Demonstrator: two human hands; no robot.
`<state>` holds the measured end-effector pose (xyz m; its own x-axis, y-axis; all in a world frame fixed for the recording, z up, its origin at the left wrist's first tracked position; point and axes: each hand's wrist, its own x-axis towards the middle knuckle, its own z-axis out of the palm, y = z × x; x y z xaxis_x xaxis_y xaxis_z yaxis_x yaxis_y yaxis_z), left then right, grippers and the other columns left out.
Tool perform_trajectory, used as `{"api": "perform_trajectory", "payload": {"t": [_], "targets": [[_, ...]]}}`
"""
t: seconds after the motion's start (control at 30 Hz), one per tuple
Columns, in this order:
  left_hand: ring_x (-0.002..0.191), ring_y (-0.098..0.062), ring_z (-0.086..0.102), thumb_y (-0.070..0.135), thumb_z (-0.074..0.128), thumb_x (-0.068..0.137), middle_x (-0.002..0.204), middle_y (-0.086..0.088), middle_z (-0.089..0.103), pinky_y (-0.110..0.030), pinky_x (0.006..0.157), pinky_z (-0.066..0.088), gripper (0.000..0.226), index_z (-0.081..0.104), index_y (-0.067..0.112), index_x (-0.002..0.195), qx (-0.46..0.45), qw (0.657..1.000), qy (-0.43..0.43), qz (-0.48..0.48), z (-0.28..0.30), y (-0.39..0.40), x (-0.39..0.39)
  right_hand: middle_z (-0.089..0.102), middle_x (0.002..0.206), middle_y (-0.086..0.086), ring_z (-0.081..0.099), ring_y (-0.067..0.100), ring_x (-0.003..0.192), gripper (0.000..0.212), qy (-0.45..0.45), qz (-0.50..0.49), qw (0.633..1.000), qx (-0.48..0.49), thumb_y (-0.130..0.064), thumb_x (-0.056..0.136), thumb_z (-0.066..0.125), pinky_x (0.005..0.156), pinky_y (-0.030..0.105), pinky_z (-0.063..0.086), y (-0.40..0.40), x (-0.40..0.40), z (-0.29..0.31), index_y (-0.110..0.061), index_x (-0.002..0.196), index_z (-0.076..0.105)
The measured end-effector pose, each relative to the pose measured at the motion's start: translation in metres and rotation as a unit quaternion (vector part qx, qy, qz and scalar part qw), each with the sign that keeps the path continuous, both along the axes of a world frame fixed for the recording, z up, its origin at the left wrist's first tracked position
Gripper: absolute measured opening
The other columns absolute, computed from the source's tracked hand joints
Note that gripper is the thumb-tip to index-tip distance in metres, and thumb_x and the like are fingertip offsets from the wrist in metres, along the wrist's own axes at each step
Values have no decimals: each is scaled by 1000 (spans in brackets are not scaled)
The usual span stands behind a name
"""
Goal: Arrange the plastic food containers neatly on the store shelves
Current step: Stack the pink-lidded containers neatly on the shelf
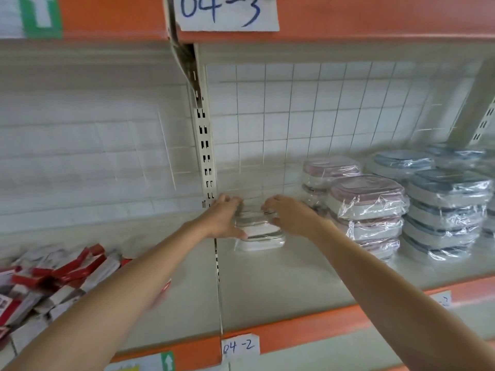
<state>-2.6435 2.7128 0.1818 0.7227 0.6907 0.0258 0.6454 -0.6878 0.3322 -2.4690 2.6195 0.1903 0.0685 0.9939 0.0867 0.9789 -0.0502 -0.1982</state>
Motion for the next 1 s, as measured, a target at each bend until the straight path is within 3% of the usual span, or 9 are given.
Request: {"api": "perform_trajectory", "payload": {"t": [0.17,0.33,0.43,0.63,0.8,0.87,1.0], "targets": [[128,-22,40,31,78,76,140,-7,38,-29,102,34,80,36,15,142,3,996,-84,4,1,-5,1,56,112,10,59,32,96,25,-65,-57,996,23,-4,92,44,69,31,42,4,-6,4,-11,114,55],[124,-22,43,24,73,81,136,-5,41,-26,97,36,66,42,13,138,-1,995,-97,13,-5,-10,16,58,107,10,59,31,94,27,-109,-85,990,30,4,89,42,64,31,39,-5,-3,8,-8,108,58],[126,-21,43,19,70,83,139,-4,42,-21,92,30,64,40,12,139,10,996,-83,19,-7,-9,19,55,109,8,56,28,100,25,-104,-76,991,45,1,90,44,66,32,39,-6,-6,4,-10,110,57],[125,-22,44,17,69,84,139,-7,45,-25,97,34,64,39,10,140,21,997,-63,50,-7,-15,18,55,117,6,49,28,109,41,-75,-24,996,50,2,90,46,71,33,39,0,-12,-2,-20,124,50],[110,-24,52,21,69,83,127,-10,48,-27,84,41,58,40,11,133,61,993,-27,97,-5,-36,16,50,125,5,47,28,116,54,-73,6,997,36,8,85,49,75,34,41,-9,-5,-5,-19,132,44],[106,-27,52,24,68,84,124,-11,43,-30,80,43,57,37,10,129,96,987,12,128,-2,-50,15,46,130,5,43,27,121,54,-79,19,997,12,3,87,50,85,37,44,-15,-3,-6,-18,135,39],[108,-26,50,25,64,86,120,-11,41,-30,76,42,51,37,7,125,155,973,67,159,10,-80,16,39,136,9,38,27,126,49,-151,45,987,21,-18,91,52,99,41,34,-25,-9,-1,-12,137,34]]}}
